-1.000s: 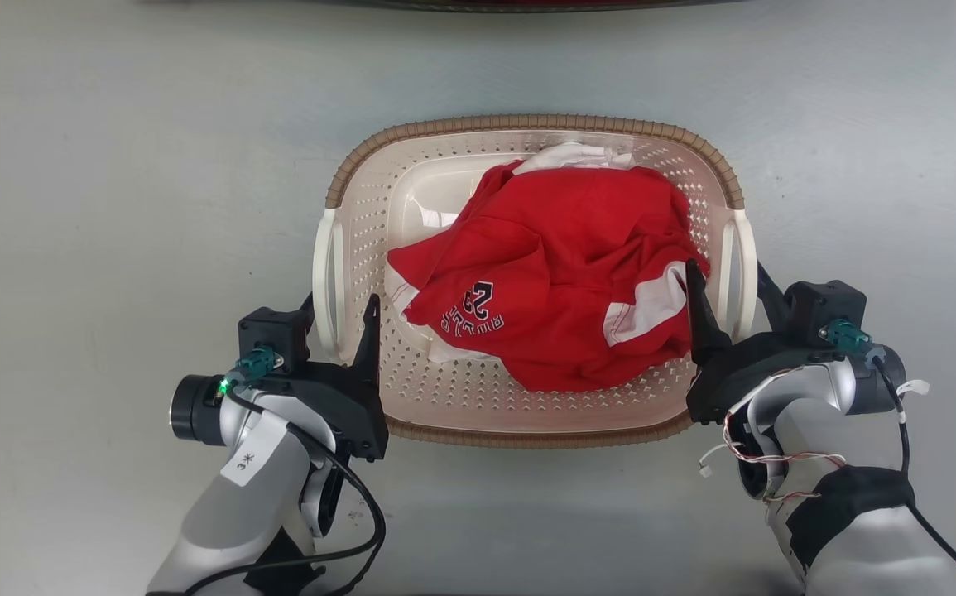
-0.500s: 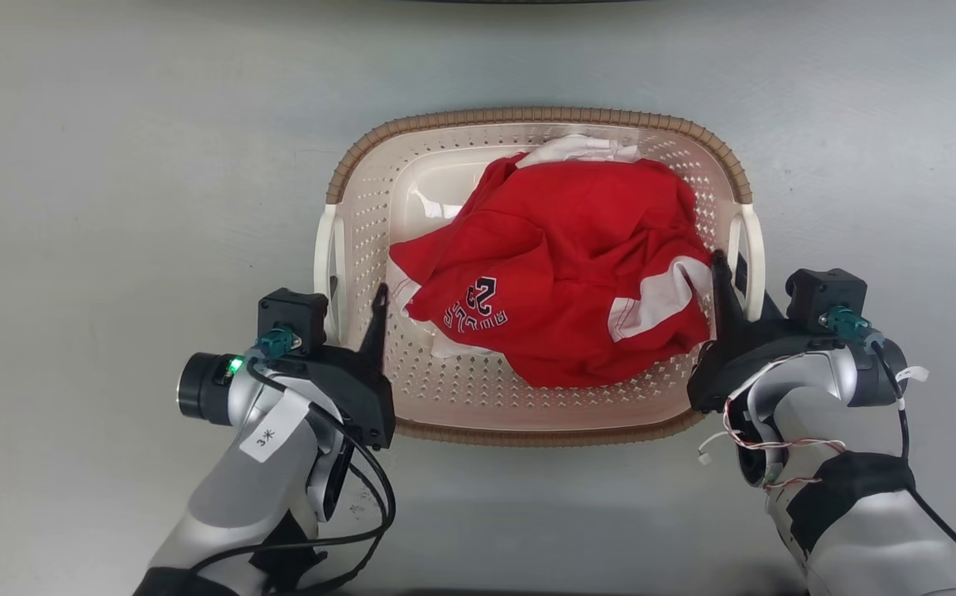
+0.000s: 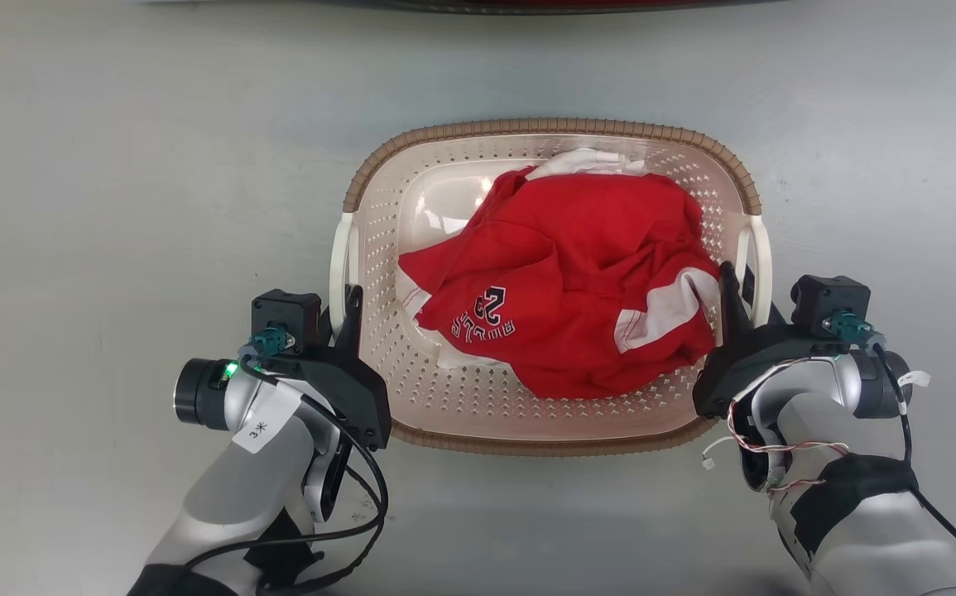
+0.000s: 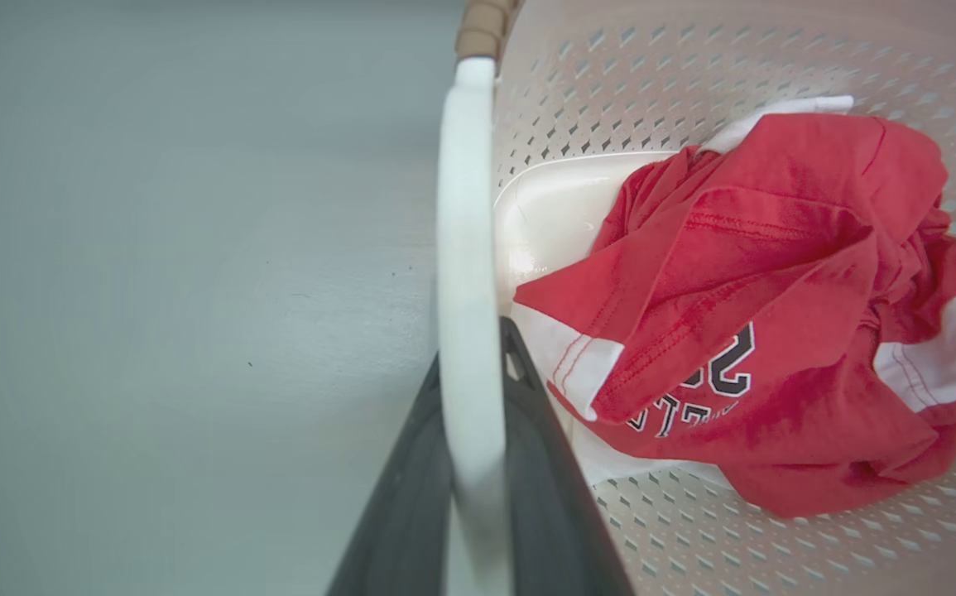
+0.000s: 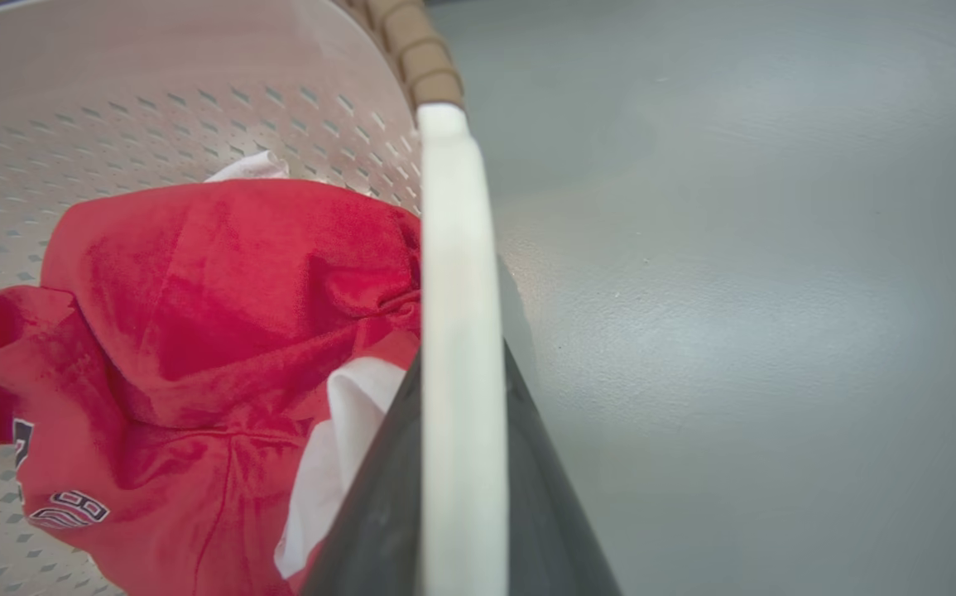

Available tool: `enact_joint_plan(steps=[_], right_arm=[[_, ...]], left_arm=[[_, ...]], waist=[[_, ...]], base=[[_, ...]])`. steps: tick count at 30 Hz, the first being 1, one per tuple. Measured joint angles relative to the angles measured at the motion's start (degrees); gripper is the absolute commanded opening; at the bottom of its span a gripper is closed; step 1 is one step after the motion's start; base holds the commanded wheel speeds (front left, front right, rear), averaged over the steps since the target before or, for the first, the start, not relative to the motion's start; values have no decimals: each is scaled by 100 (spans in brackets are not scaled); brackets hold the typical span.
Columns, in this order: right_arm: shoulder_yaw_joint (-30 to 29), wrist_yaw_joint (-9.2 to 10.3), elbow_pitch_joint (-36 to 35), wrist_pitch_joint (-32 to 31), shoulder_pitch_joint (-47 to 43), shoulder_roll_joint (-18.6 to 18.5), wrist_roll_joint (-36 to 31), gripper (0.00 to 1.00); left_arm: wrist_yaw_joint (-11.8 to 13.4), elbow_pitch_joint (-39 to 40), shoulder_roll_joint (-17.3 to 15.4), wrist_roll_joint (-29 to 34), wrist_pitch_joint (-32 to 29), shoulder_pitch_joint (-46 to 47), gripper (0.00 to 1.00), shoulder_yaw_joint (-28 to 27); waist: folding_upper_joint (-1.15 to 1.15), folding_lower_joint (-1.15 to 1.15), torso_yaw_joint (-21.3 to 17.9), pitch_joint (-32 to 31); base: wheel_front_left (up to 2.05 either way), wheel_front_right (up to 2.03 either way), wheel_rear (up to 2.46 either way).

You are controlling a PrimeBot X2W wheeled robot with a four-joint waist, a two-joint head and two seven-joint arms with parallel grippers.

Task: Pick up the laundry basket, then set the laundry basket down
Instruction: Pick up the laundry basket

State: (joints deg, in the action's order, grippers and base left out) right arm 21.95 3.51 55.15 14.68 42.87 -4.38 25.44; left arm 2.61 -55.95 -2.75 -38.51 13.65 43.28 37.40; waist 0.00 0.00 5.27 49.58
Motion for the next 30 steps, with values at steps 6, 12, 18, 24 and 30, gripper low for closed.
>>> enact_joint_plan(steps=[6,12,18,24,30], right_arm=[[107,10,63,-1,0,2,130,0],[264,54,97,-5,-7,3,324,0],[414,59,163,-7,-11,4,452,0],[570,79,252,-7,-31,16,591,0],[791,103,337,-7,-164,37,821,0]], left_arm=[[1,-130,18,-97,0,0,0,52],[44,-258,34,-181,7,0,0,118],[43,-363,42,-341,7,-2,0,192],[38,-519,66,-387,8,-13,0,220],[32,-660,78,-482,7,-97,0,301]], waist=[[0,0,15,-173],[0,0,24,-412],[0,0,28,-708],[0,0,26,-992],[0,-1,12,-1371]], base=[[0,0,0],[0,0,0],[0,0,0],[0,0,0],[0,0,0]])
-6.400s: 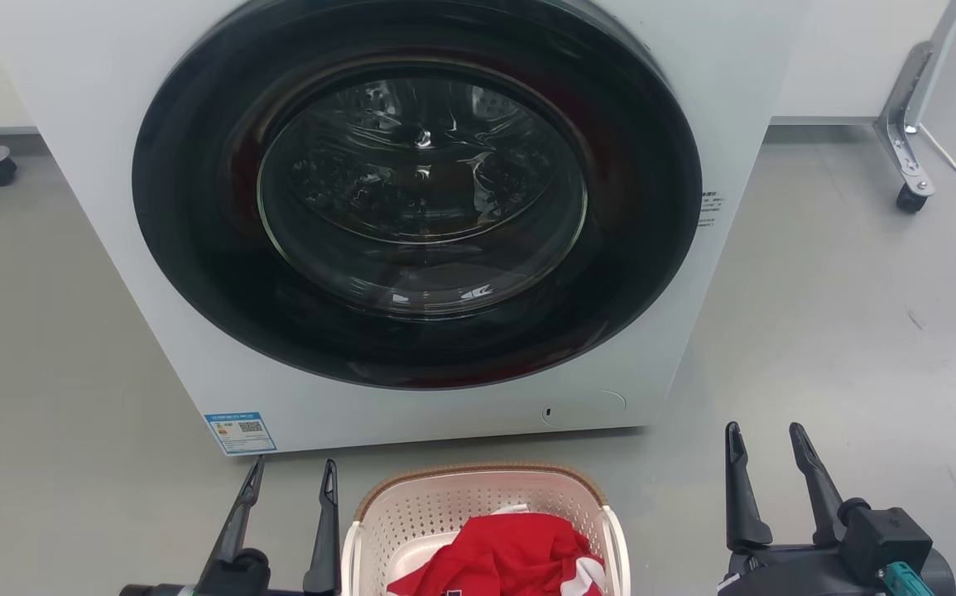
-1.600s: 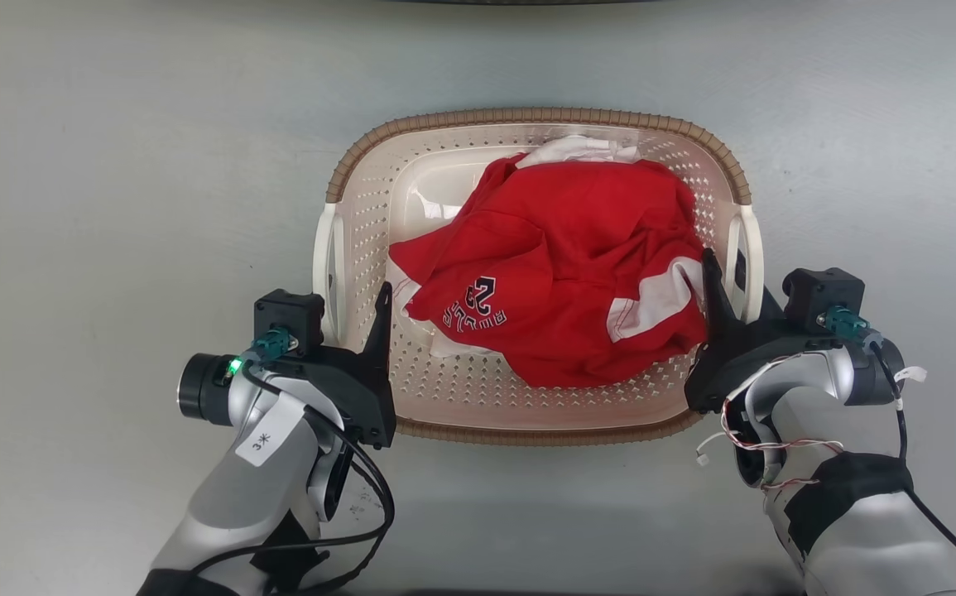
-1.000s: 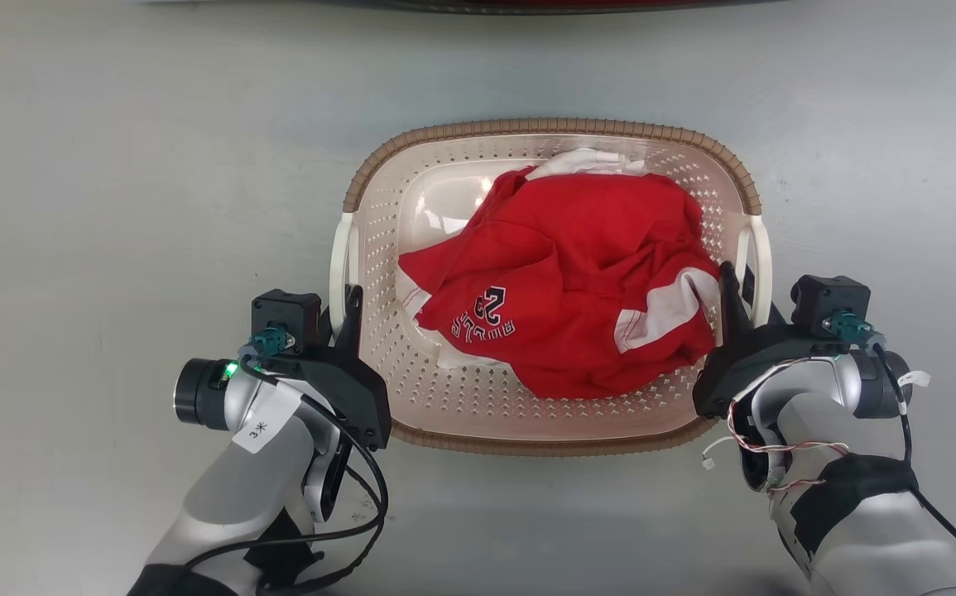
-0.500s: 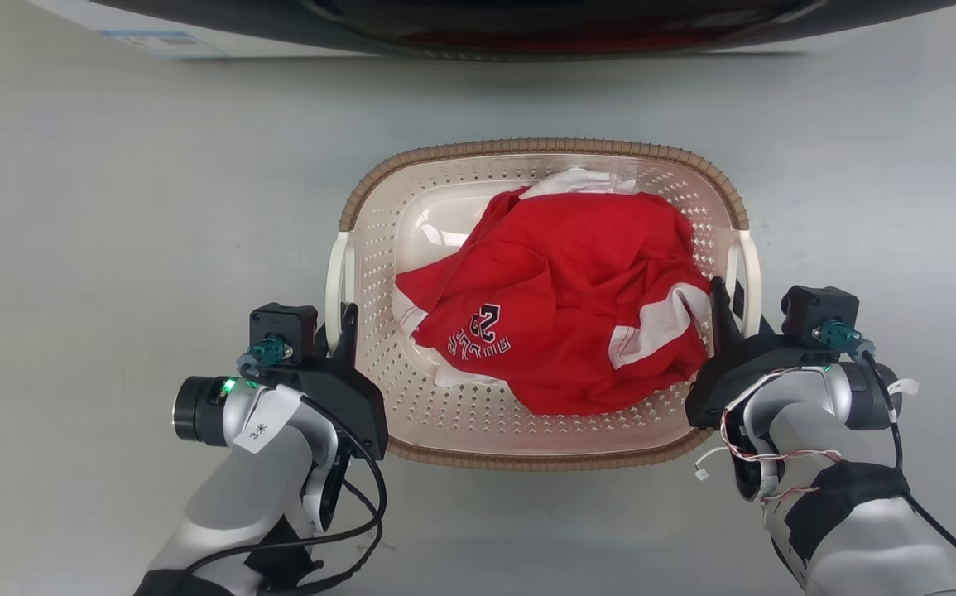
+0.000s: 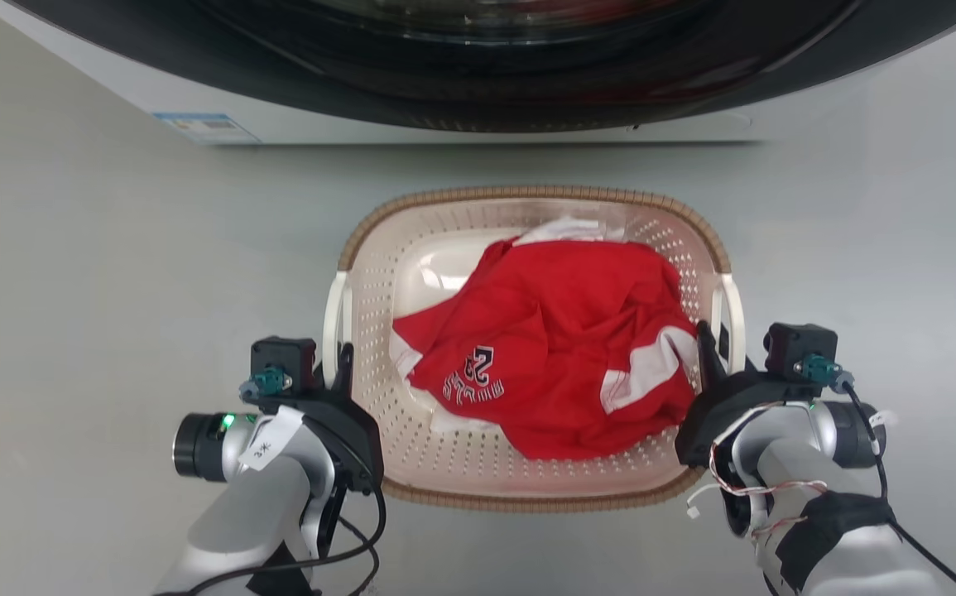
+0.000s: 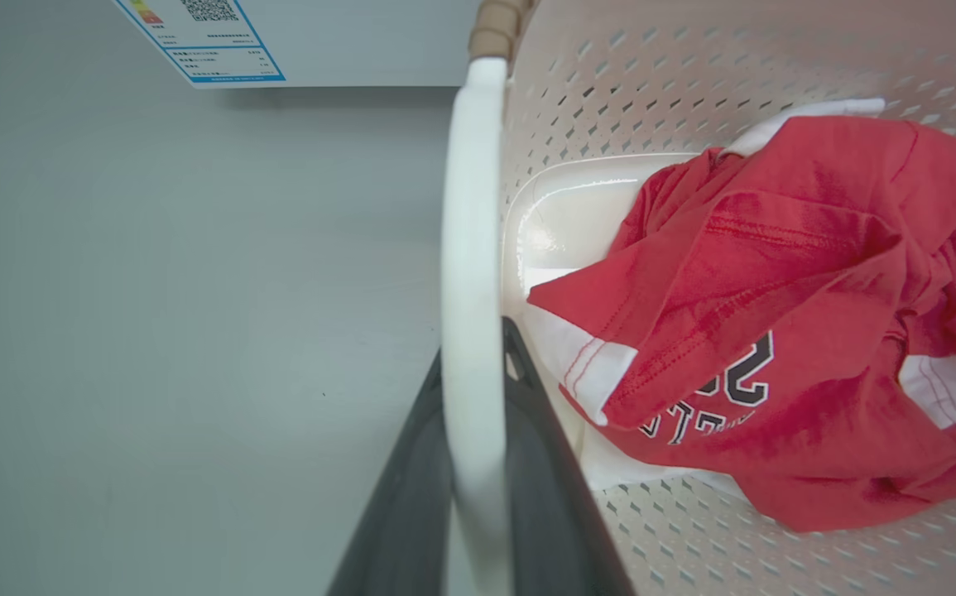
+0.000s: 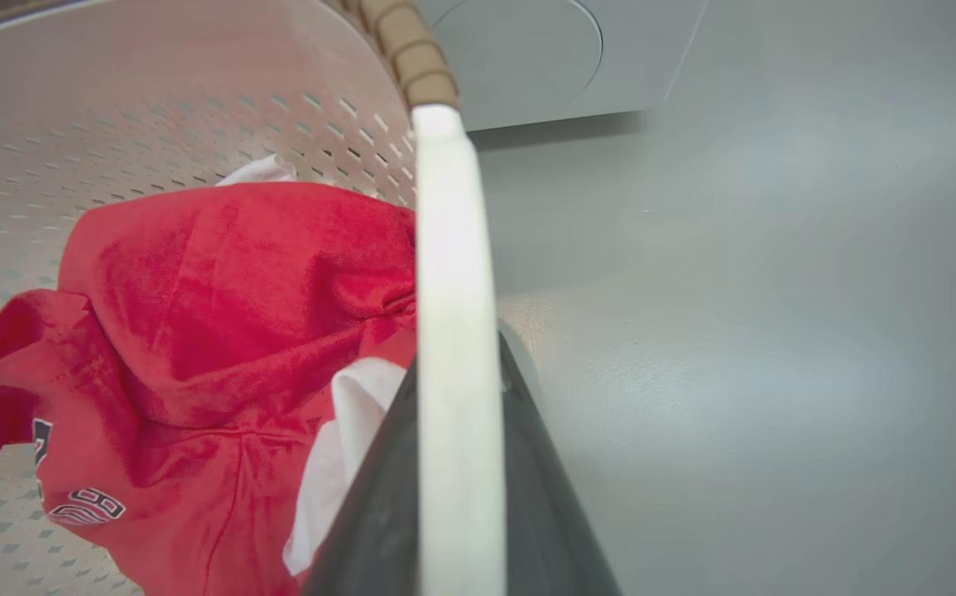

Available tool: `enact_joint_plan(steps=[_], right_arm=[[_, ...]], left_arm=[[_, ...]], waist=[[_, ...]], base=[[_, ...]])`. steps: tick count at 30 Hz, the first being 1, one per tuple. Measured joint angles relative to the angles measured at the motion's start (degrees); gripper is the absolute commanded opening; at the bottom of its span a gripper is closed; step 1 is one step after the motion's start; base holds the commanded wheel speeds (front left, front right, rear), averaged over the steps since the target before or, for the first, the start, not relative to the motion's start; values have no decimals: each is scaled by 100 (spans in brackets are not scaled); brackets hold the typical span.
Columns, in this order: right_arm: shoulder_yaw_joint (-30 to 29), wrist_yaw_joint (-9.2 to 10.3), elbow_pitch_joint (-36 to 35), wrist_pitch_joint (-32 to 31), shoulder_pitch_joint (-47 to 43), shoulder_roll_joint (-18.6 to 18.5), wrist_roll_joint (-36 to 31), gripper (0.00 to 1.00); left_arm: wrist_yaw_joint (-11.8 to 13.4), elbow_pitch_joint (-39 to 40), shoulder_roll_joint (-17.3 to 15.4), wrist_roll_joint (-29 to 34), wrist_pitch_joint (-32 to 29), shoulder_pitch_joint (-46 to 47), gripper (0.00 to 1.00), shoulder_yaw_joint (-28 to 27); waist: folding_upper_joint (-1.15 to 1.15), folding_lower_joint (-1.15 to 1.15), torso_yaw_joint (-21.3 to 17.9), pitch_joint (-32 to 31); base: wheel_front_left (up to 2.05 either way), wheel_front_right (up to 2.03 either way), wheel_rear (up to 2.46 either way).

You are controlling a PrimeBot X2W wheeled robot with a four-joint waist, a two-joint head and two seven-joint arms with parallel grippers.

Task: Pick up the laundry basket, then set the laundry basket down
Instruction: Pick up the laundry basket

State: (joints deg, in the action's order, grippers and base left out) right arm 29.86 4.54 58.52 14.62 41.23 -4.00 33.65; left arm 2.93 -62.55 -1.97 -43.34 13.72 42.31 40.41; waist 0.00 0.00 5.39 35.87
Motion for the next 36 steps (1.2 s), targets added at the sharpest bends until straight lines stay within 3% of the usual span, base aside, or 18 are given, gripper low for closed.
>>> enact_joint_plan(steps=[36], right_arm=[[1803,252,-59,-1362,-1896,33,1779,0]], left_arm=[[-352,-698,-20,-631,-1029,-1880,0,587]], waist=[[0,-1,-150,-2657]], base=[[0,0,0]])
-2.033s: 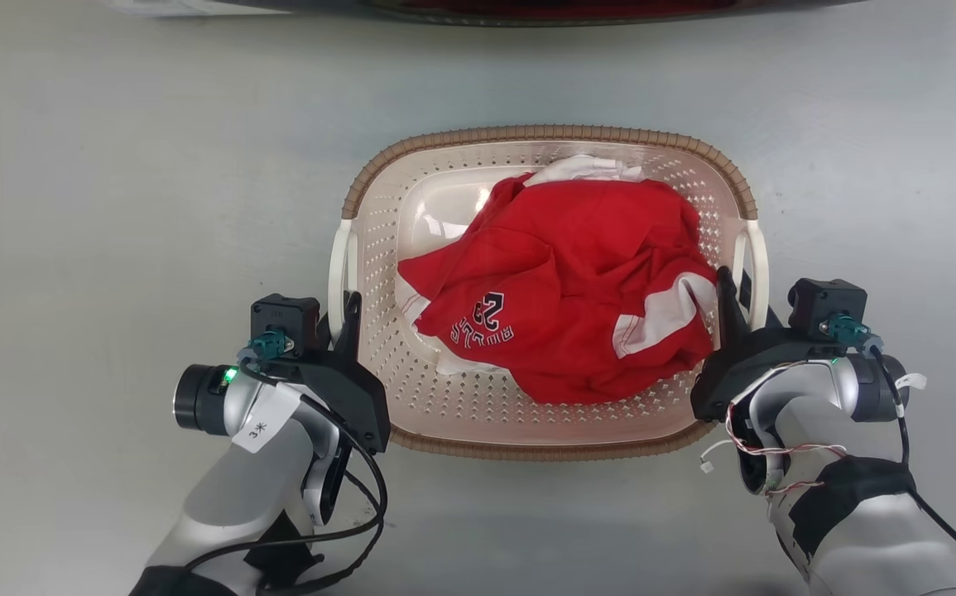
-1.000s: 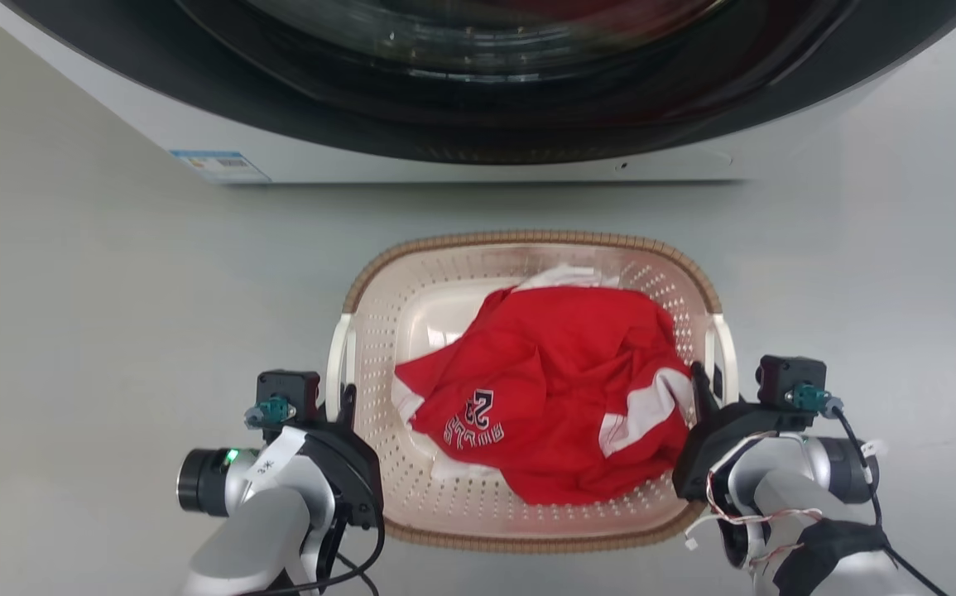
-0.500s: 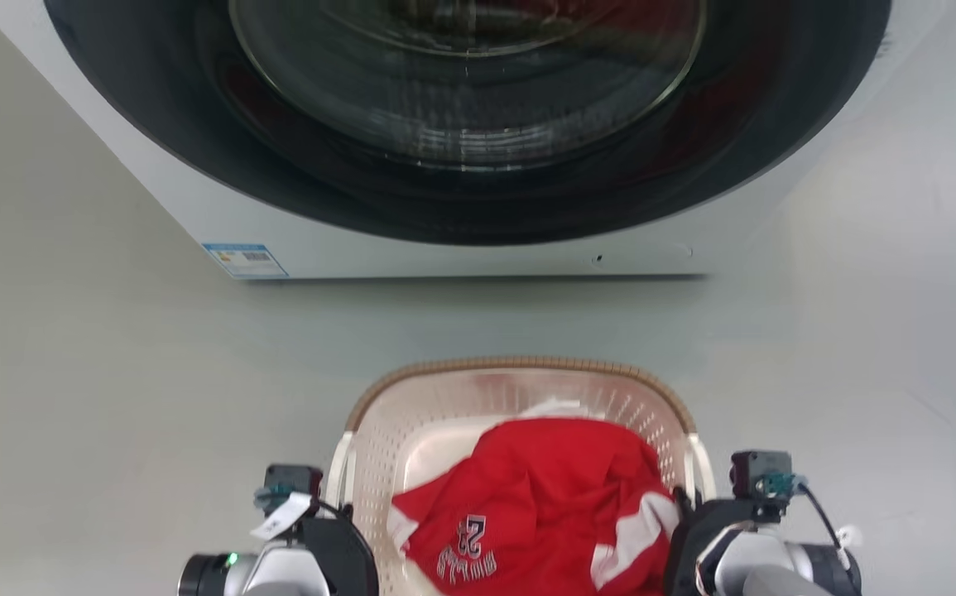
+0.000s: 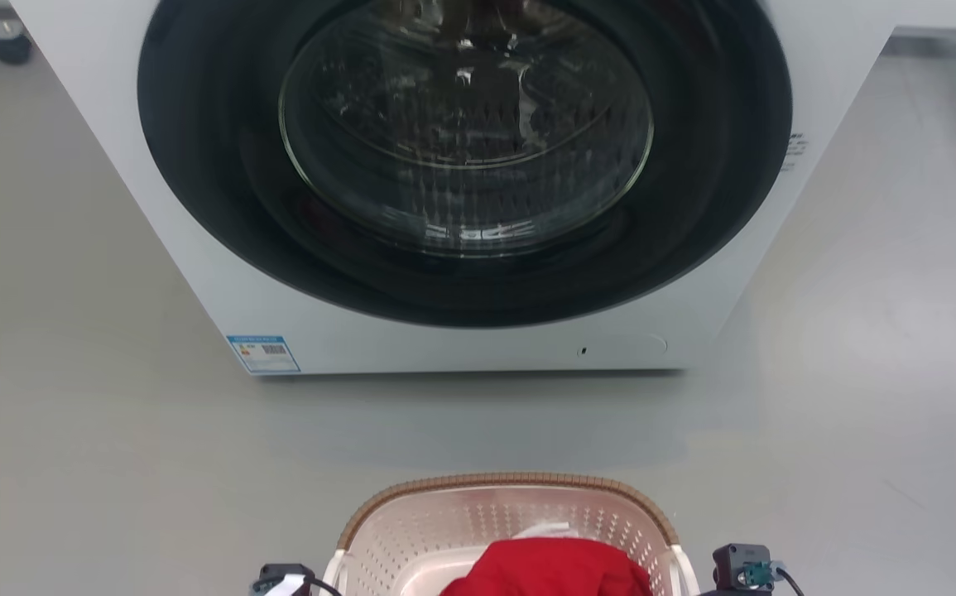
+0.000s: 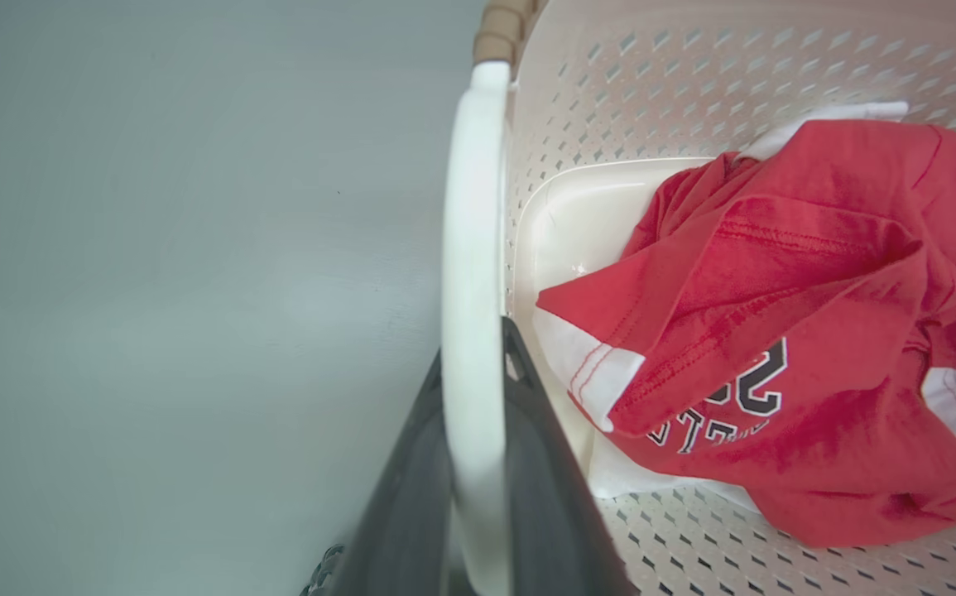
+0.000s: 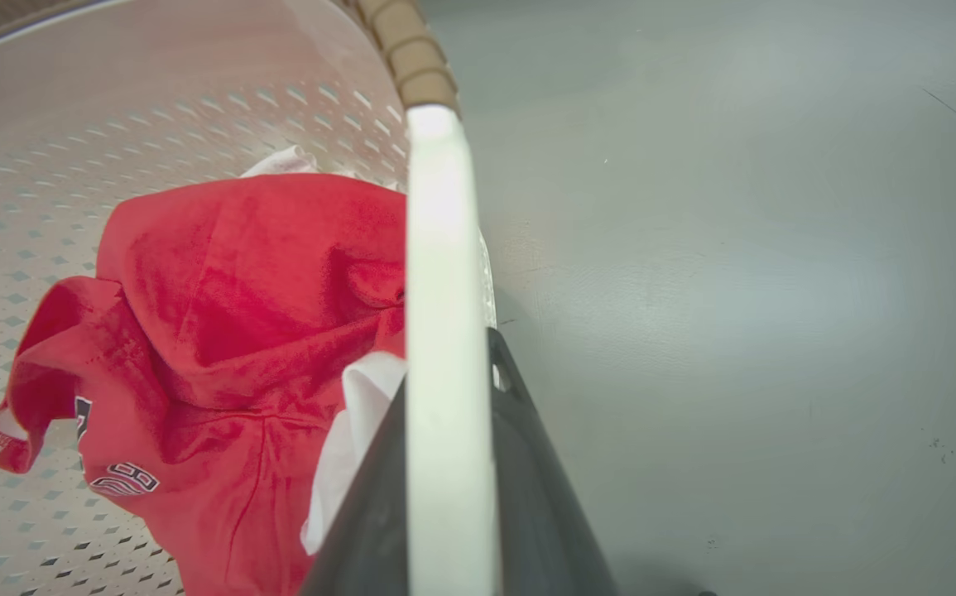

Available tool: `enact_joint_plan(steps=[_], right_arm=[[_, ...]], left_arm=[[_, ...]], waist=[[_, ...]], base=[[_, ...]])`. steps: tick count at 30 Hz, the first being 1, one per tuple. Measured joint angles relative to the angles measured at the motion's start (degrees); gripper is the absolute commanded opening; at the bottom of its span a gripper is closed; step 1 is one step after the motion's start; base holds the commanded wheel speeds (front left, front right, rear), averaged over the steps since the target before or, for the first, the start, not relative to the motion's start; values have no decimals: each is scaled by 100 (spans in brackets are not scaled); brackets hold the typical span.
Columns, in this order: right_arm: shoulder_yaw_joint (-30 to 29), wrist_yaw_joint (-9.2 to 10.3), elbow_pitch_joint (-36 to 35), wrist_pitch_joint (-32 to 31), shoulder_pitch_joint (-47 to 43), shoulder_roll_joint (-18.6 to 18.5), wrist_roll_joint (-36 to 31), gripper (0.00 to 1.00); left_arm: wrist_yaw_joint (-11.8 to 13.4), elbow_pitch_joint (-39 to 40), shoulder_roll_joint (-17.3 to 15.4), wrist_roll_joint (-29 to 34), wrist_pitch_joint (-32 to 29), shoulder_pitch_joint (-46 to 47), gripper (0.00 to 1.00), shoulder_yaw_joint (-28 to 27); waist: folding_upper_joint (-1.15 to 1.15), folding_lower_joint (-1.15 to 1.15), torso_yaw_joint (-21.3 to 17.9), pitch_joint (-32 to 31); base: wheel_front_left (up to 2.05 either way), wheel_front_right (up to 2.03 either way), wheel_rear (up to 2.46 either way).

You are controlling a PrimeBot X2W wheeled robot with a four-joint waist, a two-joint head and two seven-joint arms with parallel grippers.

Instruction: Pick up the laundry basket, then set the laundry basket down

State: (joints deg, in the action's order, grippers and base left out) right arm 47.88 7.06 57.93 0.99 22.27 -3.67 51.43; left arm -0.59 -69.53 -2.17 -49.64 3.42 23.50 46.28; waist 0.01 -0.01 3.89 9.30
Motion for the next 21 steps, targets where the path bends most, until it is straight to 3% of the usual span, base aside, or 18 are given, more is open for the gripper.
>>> enact_joint_plan(steps=[11,21], right_arm=[[344,51,-62,-102,-303,-1,377,0],[549,58,-88,-148,-315,-11,627,0]], left_arm=[[0,-51,-15,-73,-79,-346,0,51],[-1,-67,-38,-75,-114,-403,0,92]], waist=[[0,0,-59,-707],[0,1,-134,-899]], base=[[0,0,0],[0,0,0]])
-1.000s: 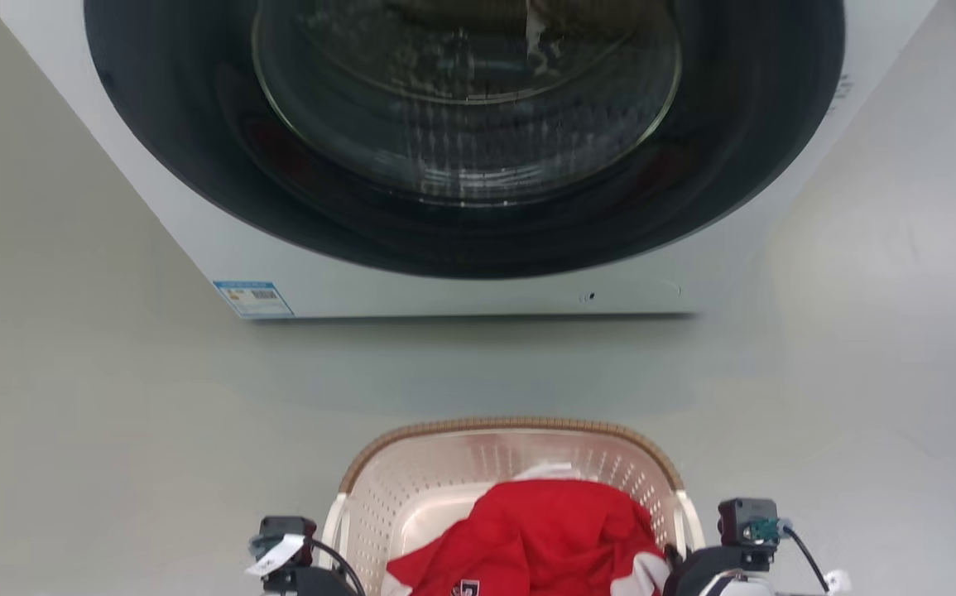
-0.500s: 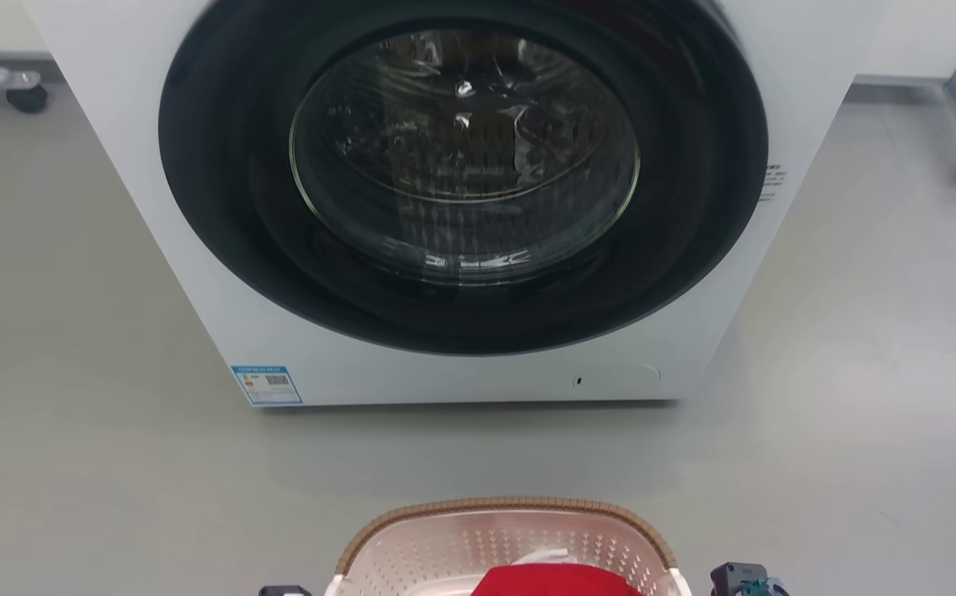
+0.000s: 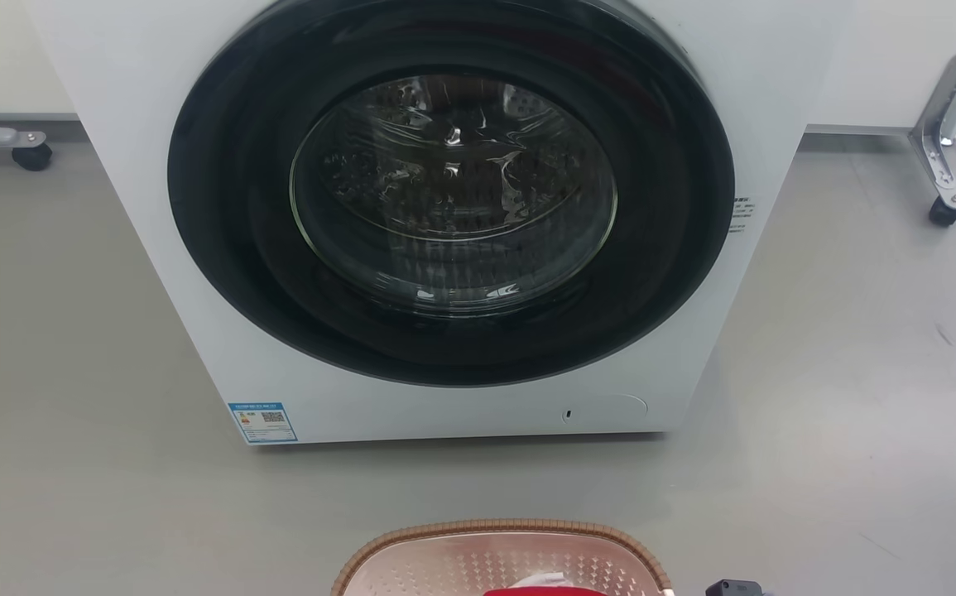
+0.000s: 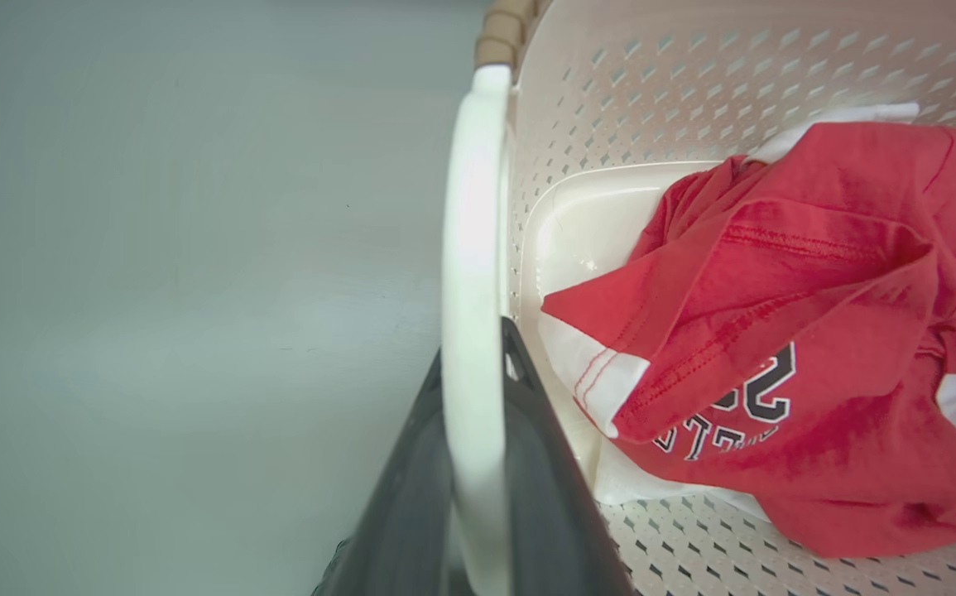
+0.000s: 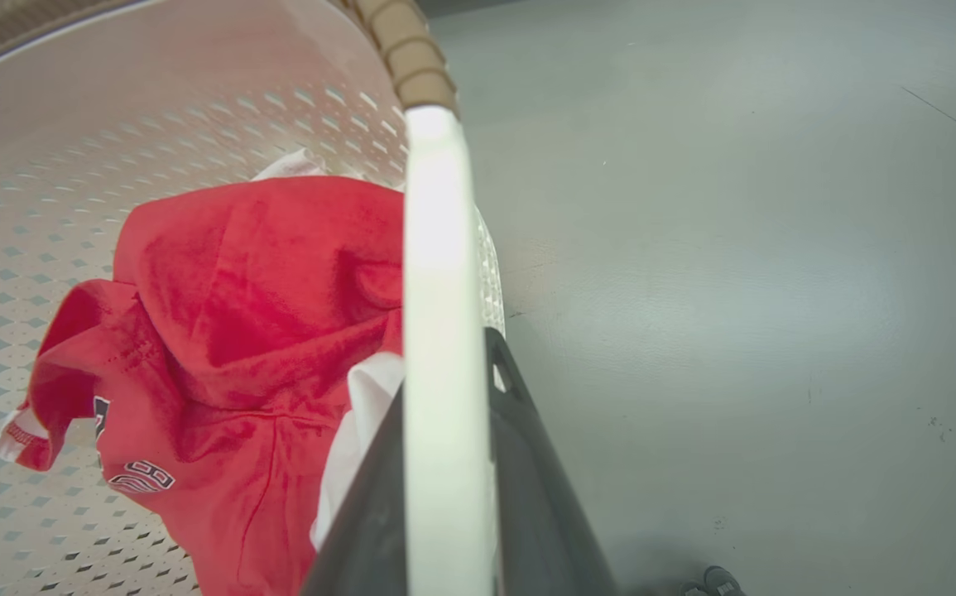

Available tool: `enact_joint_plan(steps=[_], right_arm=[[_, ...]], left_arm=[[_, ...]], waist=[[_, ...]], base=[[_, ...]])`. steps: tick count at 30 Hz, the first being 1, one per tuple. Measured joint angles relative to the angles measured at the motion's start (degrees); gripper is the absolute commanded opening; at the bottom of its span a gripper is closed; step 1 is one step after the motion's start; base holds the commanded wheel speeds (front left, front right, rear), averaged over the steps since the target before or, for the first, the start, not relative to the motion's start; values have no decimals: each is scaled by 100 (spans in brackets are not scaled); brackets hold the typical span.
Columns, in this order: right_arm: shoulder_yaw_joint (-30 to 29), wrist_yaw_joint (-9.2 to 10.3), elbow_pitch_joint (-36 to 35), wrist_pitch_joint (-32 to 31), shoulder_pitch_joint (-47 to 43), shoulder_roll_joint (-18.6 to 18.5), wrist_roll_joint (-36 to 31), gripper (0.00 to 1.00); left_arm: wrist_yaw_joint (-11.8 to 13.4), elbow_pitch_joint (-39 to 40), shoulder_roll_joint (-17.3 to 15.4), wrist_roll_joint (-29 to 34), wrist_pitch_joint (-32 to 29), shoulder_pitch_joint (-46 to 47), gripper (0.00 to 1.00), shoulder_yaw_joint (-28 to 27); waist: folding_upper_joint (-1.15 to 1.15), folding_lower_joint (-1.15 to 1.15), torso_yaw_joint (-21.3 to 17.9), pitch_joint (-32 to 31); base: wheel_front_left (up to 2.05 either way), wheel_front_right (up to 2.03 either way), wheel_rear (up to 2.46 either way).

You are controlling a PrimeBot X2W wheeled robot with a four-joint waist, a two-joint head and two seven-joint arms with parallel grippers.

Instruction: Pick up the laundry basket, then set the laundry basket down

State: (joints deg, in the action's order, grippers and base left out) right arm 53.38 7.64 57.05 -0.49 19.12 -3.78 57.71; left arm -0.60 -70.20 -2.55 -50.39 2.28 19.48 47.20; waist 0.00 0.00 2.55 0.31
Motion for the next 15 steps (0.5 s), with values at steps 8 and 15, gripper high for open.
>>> enact_joint_plan(steps=[8,15], right_arm=[[108,27,35,5,1,0,148,0],[201,27,78,22,5,1,291,0]], left_arm=[[-41,-4,-11,-8,0,0,0,23],[-34,-3,-10,-40,0,0,0,54]], waist=[[-1,0,-7,-27],[-1,0,-6,-35]], base=[[0,0,0],[0,0,0]])
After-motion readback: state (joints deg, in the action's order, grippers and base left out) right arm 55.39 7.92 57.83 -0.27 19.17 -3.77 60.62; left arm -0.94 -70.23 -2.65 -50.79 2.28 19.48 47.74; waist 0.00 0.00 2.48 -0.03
